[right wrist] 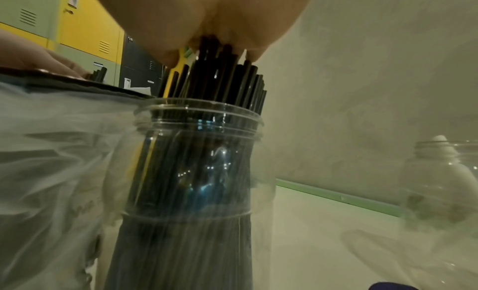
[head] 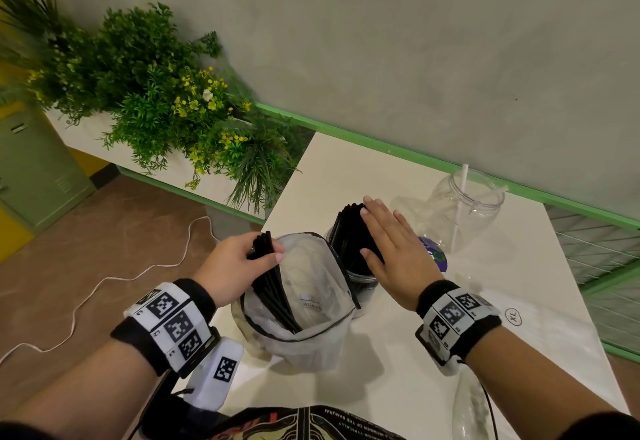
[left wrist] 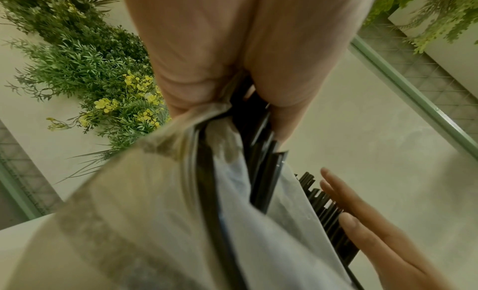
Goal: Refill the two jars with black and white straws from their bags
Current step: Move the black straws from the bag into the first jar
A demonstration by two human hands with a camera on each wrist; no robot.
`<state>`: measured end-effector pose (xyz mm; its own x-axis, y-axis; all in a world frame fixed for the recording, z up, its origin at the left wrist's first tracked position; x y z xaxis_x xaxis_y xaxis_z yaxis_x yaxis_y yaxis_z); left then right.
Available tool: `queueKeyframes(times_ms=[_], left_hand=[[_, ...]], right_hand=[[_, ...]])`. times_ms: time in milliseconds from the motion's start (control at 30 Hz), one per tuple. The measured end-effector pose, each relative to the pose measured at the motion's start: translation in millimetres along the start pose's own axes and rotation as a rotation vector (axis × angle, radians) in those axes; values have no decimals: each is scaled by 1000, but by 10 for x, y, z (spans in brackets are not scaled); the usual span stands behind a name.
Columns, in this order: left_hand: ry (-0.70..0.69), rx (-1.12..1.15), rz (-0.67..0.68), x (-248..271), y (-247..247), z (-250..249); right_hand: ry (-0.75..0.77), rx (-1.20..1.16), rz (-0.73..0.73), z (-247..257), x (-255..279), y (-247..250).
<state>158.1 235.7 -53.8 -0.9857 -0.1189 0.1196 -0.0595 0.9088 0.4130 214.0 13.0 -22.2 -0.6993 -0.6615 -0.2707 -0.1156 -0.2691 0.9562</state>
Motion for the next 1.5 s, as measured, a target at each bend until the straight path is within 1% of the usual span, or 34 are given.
queueKeyframes(times_ms=[100, 233, 367, 500, 567, 633, 733, 767, 800, 833, 900, 1000, 1033, 1067, 1133, 1200, 1267, 1300, 1333, 1400, 1433, 1500], left_hand=[[-3, -2, 1, 2, -13, -8], [-3, 0, 0, 9, -8, -9], [7, 13, 8, 11, -12, 13], [10, 11, 8, 11, -15, 16], [10, 18, 2, 16, -11, 13], [8, 28, -1, 24, -10, 12], [14, 55, -1, 42, -11, 29], [15, 61, 0, 44, -13, 31], [16, 61, 1, 45, -17, 32], [16, 57, 3, 47, -19, 33], [17, 51, 3, 48, -20, 31], [16, 56, 5, 51, -30, 21], [18, 56, 3, 54, -34, 22], [19, 57, 3, 58, -38, 21], [21, 64, 2, 60, -43, 16], [23, 64, 4, 57, -42, 21], [21, 50, 7, 54, -36, 31], [21, 44, 8, 51, -32, 36], [21, 39, 8, 51, -27, 43], [22, 31, -1, 53, -12, 51], [24, 30, -10, 56, -5, 52], [30, 43, -31, 58, 6, 64]], right_hand=[[-58, 30, 114, -59, -47, -83], [-161, -9, 120, -108, -237, -23], [-245, -4, 203, -128, -431, -113], [-314, -26, 191, -193, -509, -159], [-323, -23, 149, -187, -516, -125], [-311, -69, 68, -166, -506, -68], [-269, -178, -128, -135, -483, 88], [-263, -186, -170, -137, -481, 132], [-267, -169, -179, -143, -487, 150], [-280, -130, -154, -152, -499, 144], [-291, -54, -52, -163, -543, 91], [-209, -35, 96, -104, -594, -21], [-192, -31, 114, -90, -588, -46], [-193, -38, 94, -91, -576, -30], [-241, -105, 16, -146, -550, 26], [-260, -131, 11, -175, -538, 24], [-213, -84, 27, -120, -540, 58], [-176, -72, 4, -54, -537, 146], [-130, -87, -36, 39, -523, 254], [-17, -199, -94, 311, -440, 432], [32, -261, -69, 470, -375, 435], [72, -344, 91, 776, -219, 266]])
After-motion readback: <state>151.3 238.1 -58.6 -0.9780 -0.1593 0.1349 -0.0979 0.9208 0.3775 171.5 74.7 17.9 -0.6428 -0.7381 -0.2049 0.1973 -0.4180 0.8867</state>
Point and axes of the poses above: each hand's wrist, its own x-axis away from the middle knuckle, its own y-axis out of the back of the hand, z = x × y, the point moved 10 cm from there along -x, towards the middle knuckle
